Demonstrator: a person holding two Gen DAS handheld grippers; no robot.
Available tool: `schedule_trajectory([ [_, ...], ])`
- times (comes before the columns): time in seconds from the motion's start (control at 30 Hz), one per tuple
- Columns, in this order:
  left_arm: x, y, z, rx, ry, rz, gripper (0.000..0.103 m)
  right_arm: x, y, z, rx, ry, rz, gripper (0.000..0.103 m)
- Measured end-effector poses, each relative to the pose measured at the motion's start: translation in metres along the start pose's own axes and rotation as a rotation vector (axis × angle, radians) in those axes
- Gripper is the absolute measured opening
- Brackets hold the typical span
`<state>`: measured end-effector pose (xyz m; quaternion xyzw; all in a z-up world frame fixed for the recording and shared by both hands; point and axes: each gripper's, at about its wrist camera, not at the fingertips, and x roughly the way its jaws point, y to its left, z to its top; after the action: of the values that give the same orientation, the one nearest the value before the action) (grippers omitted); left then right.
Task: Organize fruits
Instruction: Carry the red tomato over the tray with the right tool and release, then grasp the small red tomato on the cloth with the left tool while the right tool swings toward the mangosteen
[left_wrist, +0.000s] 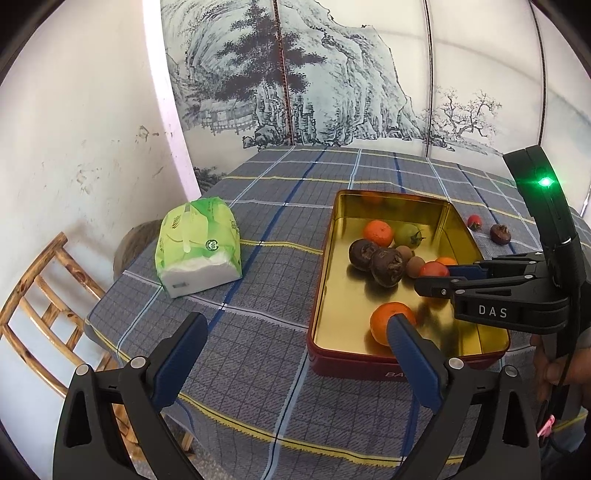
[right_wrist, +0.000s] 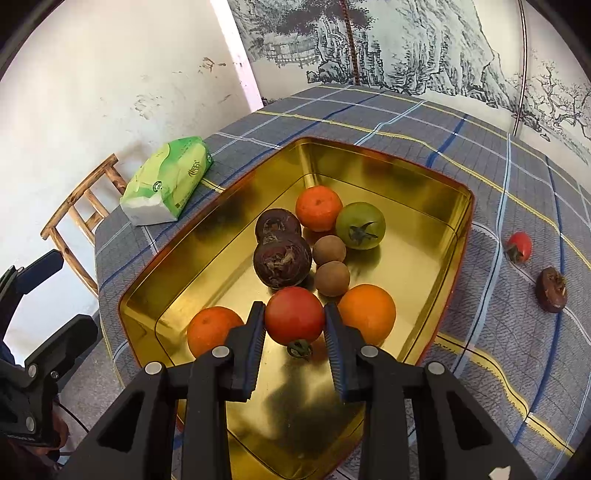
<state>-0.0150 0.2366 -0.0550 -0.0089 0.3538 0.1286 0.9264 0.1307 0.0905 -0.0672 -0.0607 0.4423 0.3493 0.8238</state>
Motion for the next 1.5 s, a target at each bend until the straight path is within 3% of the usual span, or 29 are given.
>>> schedule_trajectory([
  [0.2, 0.001, 0.001, -0.001, 0.001, 0.005, 0.007, 0.098, -0.008, -0.003, 0.006, 0.024, -0.048, 0.015, 0.031],
  [0.47, -0.005, -0.001, 0.000, 0.019, -0.001, 0.029, 0.098, -0.055, -0.032, -0.010, 0.083, -0.172, 0.005, 0.037],
  [0.6, -0.010, -0.008, 0.004, 0.042, -0.008, 0.035, 0.098, -0.080, -0.073, -0.045, 0.134, -0.174, -0.099, 0.041],
  [0.83, -0.018, -0.040, 0.016, 0.136, -0.029, 0.018, 0.098, -0.115, -0.167, -0.115, 0.230, -0.092, -0.387, 0.045],
  [0.93, -0.022, -0.063, 0.027, 0.215, -0.039, -0.067, 0.098, -0.128, -0.204, -0.142, 0.264, -0.060, -0.503, 0.047],
  [1.0, -0.022, -0.081, 0.039, 0.273, -0.039, -0.159, 0.098, -0.141, -0.221, -0.155, 0.296, -0.075, -0.531, 0.061],
  [1.13, -0.013, -0.122, 0.069, 0.378, 0.014, -0.391, 0.098, -0.155, -0.246, -0.167, 0.382, -0.101, -0.509, 0.063],
  [1.27, 0.007, -0.170, 0.112, 0.509, 0.045, -0.588, 0.098, -0.156, -0.246, -0.167, 0.369, -0.098, -0.496, 0.065],
  [1.37, 0.040, -0.213, 0.136, 0.702, 0.071, -0.614, 0.096, -0.154, -0.244, -0.166, 0.361, -0.095, -0.486, 0.068],
  [1.5, 0.092, -0.250, 0.152, 0.835, 0.163, -0.644, 0.088, -0.157, -0.245, -0.167, 0.383, -0.117, -0.448, 0.070],
])
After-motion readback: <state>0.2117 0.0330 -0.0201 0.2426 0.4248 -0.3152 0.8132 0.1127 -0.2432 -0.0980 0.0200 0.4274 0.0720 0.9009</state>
